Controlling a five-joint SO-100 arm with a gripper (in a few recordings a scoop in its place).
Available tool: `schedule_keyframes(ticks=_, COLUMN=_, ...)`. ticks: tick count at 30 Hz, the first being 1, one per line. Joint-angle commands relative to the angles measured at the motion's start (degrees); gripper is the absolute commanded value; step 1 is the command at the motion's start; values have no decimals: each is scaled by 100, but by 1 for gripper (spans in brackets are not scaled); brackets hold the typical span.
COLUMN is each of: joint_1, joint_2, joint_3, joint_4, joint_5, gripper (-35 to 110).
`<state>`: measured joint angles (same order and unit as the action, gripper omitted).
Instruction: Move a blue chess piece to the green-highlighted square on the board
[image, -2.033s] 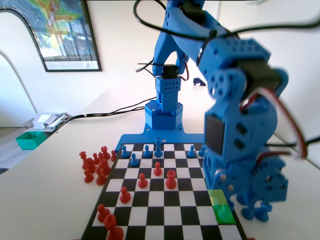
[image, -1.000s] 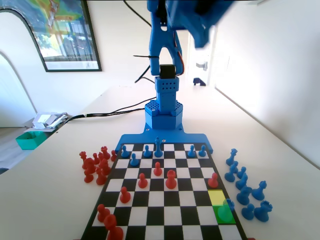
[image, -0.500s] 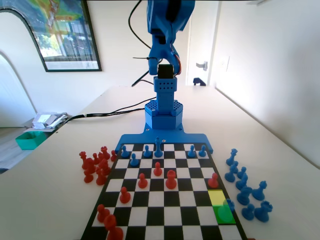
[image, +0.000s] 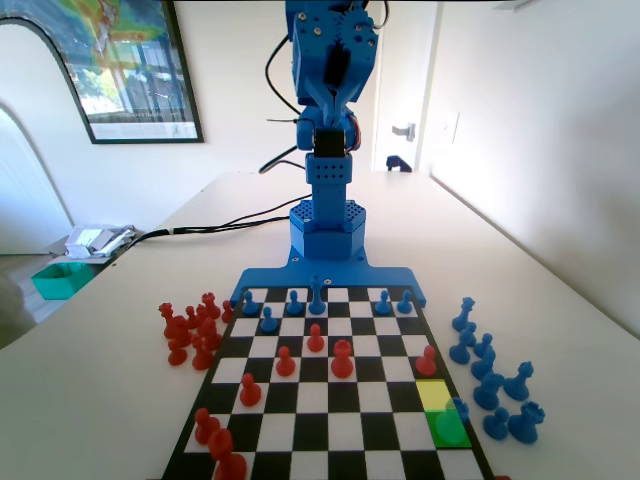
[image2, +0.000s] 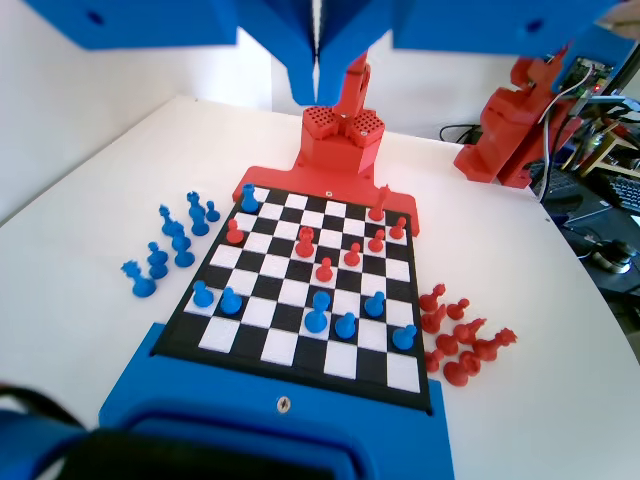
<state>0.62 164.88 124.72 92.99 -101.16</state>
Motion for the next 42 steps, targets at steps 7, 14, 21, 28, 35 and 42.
schedule_keyframes(ticks=7, joint_1=281, joint_2=650, joint_3=0, joint_4=-193, joint_5=0, gripper=1)
schedule_keyframes(ticks=14, joint_1=229, joint_2=809, joint_3=0, joint_4=-237, joint_5=18, gripper=1)
schedule_keyframes(ticks=21, joint_1=141, joint_2=1020, joint_3=9, joint_4=-281, joint_5=18, gripper=2)
schedule_keyframes(ticks=28, joint_1=44, joint_2=1020, joint_3=9, joint_4=-281, joint_5=18, gripper=2)
schedule_keyframes(ticks=35, joint_1=53, joint_2=1020, joint_3=9, joint_4=-281, joint_5=18, gripper=2)
schedule_keyframes(ticks=42, joint_1=53, joint_2=1020, joint_3=9, joint_4=-281, joint_5=18, gripper=2)
